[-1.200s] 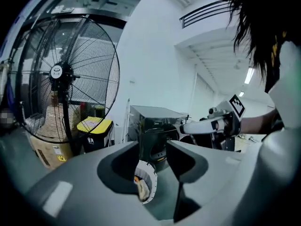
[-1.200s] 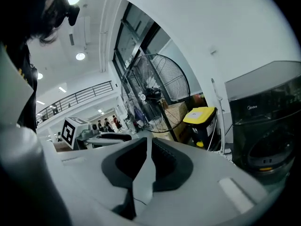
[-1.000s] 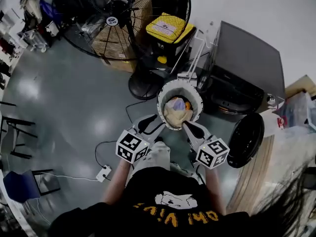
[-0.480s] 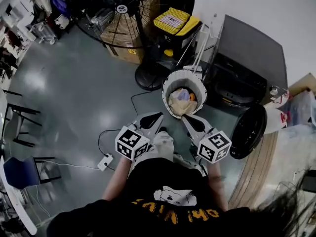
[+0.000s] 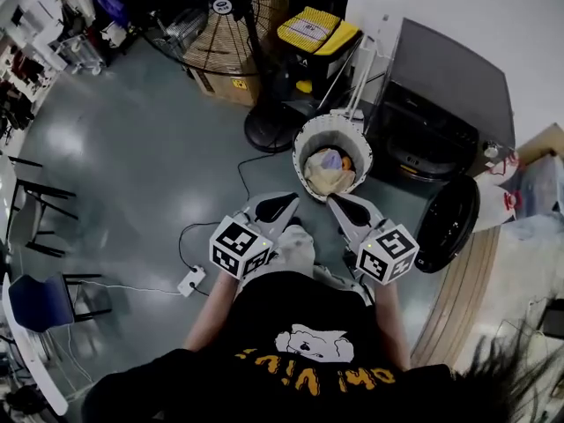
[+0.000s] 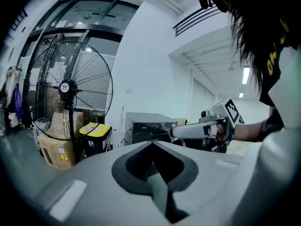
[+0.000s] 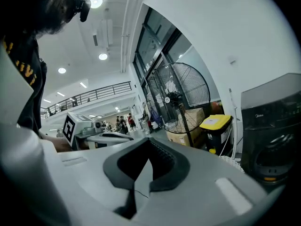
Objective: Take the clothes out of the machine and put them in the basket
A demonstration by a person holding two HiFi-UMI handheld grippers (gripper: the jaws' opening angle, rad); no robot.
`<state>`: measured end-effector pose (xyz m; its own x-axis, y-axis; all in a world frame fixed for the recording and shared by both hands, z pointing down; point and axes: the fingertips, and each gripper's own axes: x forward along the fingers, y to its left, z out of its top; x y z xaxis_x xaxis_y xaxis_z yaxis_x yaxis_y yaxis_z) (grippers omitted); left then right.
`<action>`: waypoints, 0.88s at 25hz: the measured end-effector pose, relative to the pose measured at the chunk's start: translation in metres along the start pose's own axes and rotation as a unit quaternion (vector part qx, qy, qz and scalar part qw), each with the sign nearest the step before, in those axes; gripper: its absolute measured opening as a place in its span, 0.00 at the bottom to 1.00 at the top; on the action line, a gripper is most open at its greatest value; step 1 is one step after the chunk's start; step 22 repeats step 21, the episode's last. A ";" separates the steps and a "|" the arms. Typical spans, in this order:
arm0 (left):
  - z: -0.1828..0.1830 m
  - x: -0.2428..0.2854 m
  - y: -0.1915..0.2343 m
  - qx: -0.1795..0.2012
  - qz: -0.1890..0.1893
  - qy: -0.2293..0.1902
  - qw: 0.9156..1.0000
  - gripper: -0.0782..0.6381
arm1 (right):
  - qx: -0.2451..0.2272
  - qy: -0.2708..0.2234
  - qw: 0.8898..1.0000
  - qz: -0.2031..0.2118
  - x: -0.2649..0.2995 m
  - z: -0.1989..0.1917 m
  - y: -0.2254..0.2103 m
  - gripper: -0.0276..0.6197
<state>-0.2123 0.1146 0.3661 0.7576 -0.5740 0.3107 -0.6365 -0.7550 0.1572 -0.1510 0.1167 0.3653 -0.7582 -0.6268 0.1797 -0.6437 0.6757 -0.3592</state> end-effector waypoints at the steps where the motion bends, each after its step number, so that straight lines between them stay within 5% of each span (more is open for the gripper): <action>1: 0.000 0.000 -0.001 0.002 -0.001 0.001 1.000 0.11 | -0.001 0.000 1.000 0.000 0.000 0.000 0.001 0.06; 22: -0.002 0.004 -0.021 0.018 -0.010 0.011 1.000 0.11 | -0.025 -0.008 1.000 0.011 -0.013 0.007 0.010 0.07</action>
